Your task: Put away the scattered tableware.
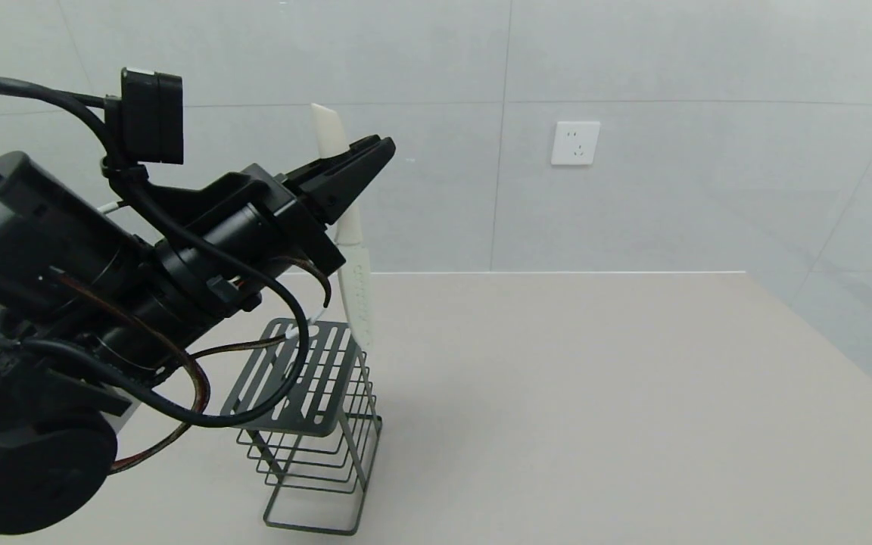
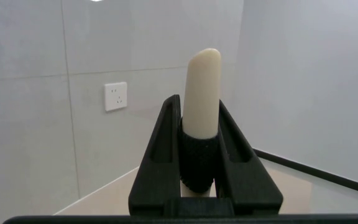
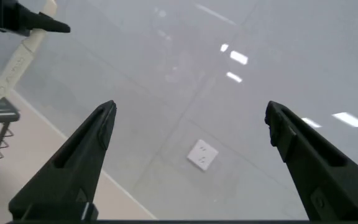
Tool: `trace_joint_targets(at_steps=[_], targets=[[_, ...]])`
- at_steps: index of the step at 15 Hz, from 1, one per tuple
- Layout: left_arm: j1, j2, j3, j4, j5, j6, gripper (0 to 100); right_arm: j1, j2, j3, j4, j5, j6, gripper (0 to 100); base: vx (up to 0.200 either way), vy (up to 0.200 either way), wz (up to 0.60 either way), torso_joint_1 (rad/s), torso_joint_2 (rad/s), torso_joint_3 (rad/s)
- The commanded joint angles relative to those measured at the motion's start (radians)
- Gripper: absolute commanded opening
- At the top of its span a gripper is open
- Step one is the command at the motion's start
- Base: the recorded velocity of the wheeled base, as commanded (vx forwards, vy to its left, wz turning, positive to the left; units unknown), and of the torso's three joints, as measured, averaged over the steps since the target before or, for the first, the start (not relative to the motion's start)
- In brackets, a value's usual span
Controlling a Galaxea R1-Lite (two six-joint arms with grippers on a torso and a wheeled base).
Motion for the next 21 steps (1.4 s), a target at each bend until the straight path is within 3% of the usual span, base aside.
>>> trace_joint_targets(at_steps=[1,4,5,7,9,12,15,21], targets=[[0.000,-0.013,0.025,-0.002,0.003,0.005,0,-0.060,-0.279,0.131,0.057,-0.003,-0.006,100,0.000,0.000,0.00,0.000,0.00,0.000],[0.000,-0.016,0.026,-0.001,0.011,0.022,0,-0.060,-0.398,0.236,0.134,-0.008,-0.006,100,0.000,0.000,0.00,0.000,0.00,0.000],[0.000,-0.016,0.026,0.001,0.012,0.022,0,-0.063,-0.461,0.236,0.252,-0.017,-0.003,100,0.000,0.000,0.00,0.000,0.00,0.000],[0.000,-0.017,0.026,0.002,0.012,0.023,0,-0.062,-0.477,0.236,0.358,-0.100,0.011,100,0.000,0.000,0.00,0.000,0.00,0.000],[0.002,-0.033,0.028,0.005,0.014,0.023,0,-0.063,-0.477,0.236,0.602,-0.229,0.093,100,0.000,0.000,0.00,0.000,0.00,0.000],[0.040,-0.050,0.043,0.008,0.017,0.051,0,-0.063,-0.477,0.236,0.872,-0.266,0.152,100,0.000,0.000,0.00,0.000,0.00,0.000],[0.049,-0.100,0.129,0.010,0.017,0.083,0,-0.063,-0.477,0.236,0.875,-0.336,0.203,100,0.000,0.000,0.00,0.000,0.00,0.000],[0.069,-0.203,0.192,0.040,0.020,0.091,0,-0.063,-0.477,0.236,0.881,-0.436,0.287,100,0.000,0.000,0.00,0.000,0.00,0.000]])
